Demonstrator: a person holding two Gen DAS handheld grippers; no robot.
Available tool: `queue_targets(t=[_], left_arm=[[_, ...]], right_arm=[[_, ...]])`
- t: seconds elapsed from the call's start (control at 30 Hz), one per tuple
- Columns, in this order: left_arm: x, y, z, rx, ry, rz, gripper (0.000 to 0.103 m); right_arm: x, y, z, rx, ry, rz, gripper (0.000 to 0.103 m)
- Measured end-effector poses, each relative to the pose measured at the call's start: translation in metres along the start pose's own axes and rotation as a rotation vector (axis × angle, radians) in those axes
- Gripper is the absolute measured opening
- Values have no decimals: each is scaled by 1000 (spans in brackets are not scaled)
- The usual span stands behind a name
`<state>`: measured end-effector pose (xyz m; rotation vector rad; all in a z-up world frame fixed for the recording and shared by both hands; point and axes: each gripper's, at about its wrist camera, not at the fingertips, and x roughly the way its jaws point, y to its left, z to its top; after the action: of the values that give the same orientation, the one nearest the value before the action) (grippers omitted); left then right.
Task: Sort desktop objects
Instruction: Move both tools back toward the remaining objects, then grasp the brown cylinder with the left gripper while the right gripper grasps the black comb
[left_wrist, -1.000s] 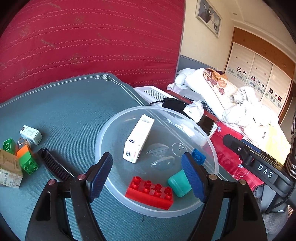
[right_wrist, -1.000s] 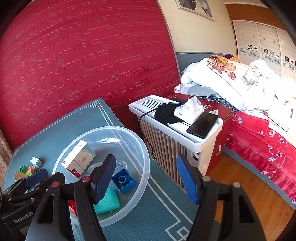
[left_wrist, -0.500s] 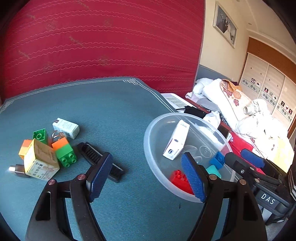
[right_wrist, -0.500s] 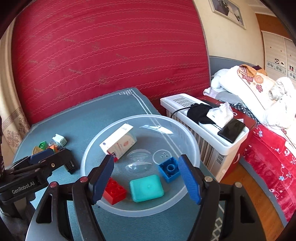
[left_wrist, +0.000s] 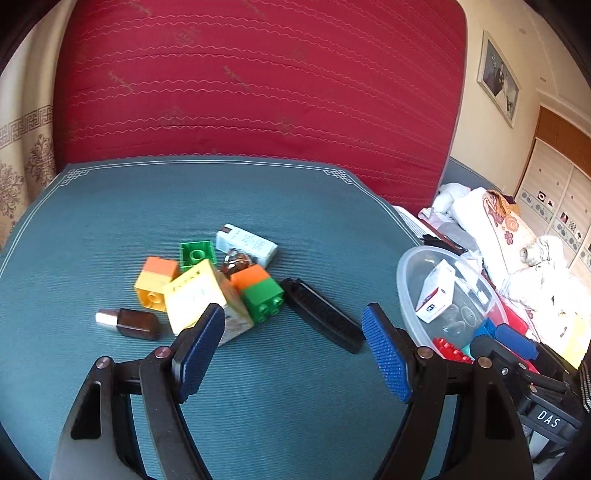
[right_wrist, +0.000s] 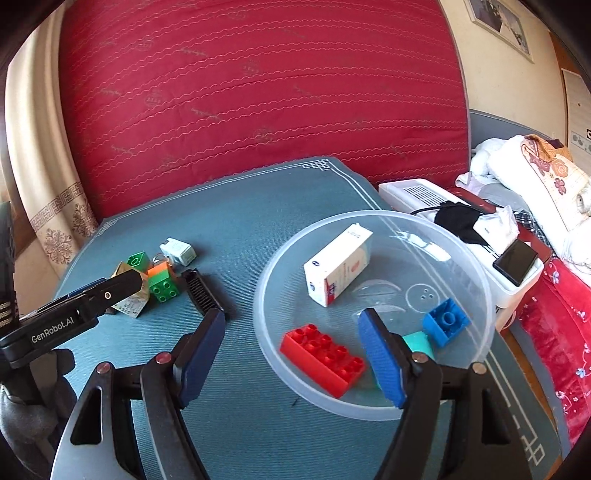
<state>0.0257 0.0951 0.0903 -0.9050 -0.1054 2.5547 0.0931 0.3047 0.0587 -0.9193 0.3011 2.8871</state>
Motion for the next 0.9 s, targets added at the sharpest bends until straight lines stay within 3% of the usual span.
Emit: queue_targets(t=[0.4,0.67,0.9], left_arm=[[1,82,-1,-17,25,150,80],[13,109,-4,-57,50,193,80],[34,108,-10,-46,103,195,80]], right_arm=[[25,56,-10,-39,64,111,78],[35,81,-16,-74,92,148,78],[46,83,-20,-75,117,150,78]])
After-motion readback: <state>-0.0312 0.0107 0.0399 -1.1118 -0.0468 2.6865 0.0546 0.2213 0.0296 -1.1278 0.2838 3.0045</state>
